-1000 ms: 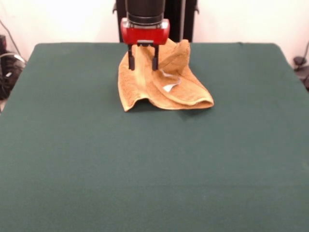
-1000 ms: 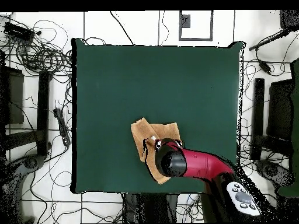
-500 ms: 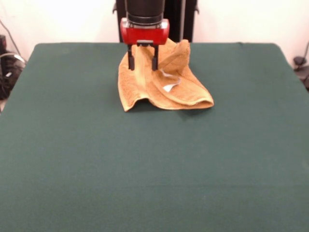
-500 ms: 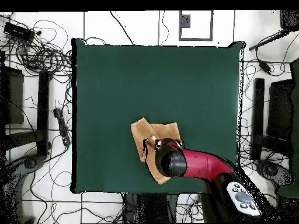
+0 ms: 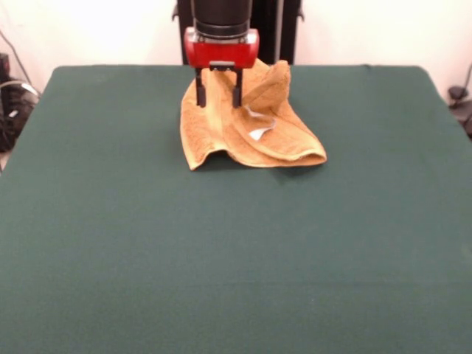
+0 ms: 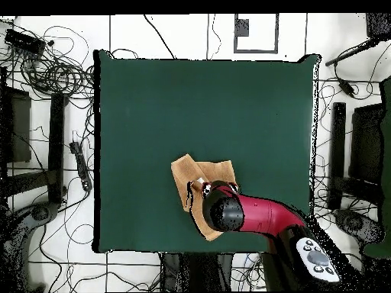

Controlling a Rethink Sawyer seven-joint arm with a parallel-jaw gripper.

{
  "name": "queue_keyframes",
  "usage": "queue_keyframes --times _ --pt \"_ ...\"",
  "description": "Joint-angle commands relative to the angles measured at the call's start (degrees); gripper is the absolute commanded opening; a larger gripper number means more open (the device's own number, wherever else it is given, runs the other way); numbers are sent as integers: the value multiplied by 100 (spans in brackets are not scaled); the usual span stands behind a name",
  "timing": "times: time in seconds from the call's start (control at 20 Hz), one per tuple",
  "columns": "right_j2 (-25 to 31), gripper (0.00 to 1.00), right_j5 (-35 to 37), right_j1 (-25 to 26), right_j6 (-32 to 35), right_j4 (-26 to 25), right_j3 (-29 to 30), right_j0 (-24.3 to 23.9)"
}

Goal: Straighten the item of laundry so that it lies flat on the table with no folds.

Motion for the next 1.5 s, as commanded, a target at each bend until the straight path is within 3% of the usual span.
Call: queue_keyframes --times 0.05,1.2,1.5 --pt "584 100 -61 -62 463 -134 -50 228" --pt "378 100 -175 -89 887 148 -37 787" --pt "393 100 -188 -64 846 140 -53 708"
